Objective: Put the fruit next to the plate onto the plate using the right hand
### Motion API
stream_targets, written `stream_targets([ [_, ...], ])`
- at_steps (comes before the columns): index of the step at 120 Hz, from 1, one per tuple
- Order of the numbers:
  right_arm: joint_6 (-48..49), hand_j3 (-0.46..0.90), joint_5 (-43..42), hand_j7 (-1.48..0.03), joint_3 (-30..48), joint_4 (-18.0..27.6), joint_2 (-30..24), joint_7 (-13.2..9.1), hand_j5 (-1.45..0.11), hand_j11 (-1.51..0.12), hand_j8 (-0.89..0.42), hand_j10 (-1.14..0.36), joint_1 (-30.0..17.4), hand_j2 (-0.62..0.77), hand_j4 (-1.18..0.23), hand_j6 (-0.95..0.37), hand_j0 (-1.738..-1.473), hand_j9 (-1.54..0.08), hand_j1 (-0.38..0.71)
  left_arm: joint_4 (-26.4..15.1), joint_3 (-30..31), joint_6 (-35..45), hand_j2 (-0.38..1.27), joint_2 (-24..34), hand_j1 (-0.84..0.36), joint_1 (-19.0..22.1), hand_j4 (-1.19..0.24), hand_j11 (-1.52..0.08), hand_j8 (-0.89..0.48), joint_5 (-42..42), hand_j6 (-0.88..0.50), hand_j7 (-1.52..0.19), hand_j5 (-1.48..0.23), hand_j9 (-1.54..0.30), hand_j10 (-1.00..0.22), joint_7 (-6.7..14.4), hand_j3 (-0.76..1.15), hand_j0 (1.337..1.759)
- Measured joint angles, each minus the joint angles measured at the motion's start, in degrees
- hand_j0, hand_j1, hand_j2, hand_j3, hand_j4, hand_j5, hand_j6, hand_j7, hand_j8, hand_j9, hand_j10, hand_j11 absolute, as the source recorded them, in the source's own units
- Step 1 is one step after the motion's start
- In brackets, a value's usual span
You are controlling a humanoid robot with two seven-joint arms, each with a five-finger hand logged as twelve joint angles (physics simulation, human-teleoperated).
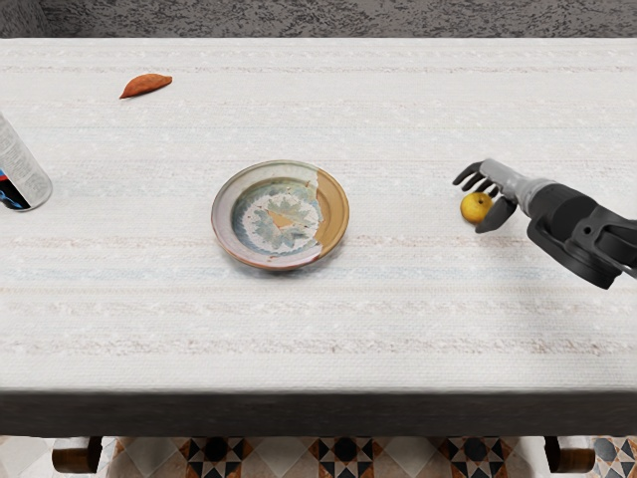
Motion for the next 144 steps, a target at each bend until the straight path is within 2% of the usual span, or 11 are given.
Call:
stream_targets([
  [74, 0.01, 0.0, -0.01, -0.6, 0.02, -1.03, 0.09, -0.02, -0.6, -0.6, -0.44, -0.46, 0.0, -0.09, -0.46, -0.46, -1.658, -0.6, 0.2, -0.02, 0.0, 0.0, 0.0, 0.0, 0.35, 0.0, 0.0, 0.0, 0.0, 0.0, 0.0, 0.0, 0.0, 0.0, 0.0, 0.01, 0.0, 1.658],
  [119, 0.05, 0.0, 0.03, -0.66, 0.06, -1.37, 0.34, 0.07, -0.68, -0.68, -0.41, -0.49, -0.05, -0.01, -0.49, -0.44, -1.657, -0.68, 0.27, -0.01, -0.01, 0.0, 0.0, 0.0, 0.35, 0.0, 0.0, 0.0, 0.0, 0.0, 0.0, 0.0, 0.0, 0.0, 0.0, 0.01, 0.0, 1.658],
  [126, 0.07, 0.0, -0.09, -0.66, 0.06, -1.69, 0.67, 0.06, -0.68, -0.69, -0.41, -0.5, -0.05, -0.02, -0.5, -0.43, -1.654, -0.69, 0.27, -0.01, -0.01, 0.0, 0.0, 0.0, 0.35, 0.0, 0.0, 0.0, 0.0, 0.0, 0.0, 0.0, 0.0, 0.0, 0.0, 0.0, 0.0, 1.658],
  [129, 0.03, 0.0, -0.15, -0.66, 0.06, -1.86, 0.83, 0.07, -0.68, -0.68, -0.41, -0.5, -0.05, 0.04, -0.5, -0.44, -1.653, -0.68, 0.26, 0.0, -0.01, 0.0, 0.0, 0.0, 0.35, 0.0, 0.0, 0.0, 0.0, 0.0, 0.0, 0.0, 0.0, 0.0, 0.0, 0.0, 0.0, 1.658],
  [144, -0.04, 0.0, -0.4, -0.67, 0.06, -2.43, 1.28, 0.07, -0.65, -0.68, -0.43, -0.52, -0.06, -0.02, -0.53, -0.45, -1.651, -0.69, 0.23, 0.0, -0.01, 0.0, 0.0, 0.0, 0.35, 0.0, 0.0, 0.0, 0.0, 0.0, 0.0, 0.0, 0.0, 0.0, 0.0, 0.0, 0.0, 1.658],
])
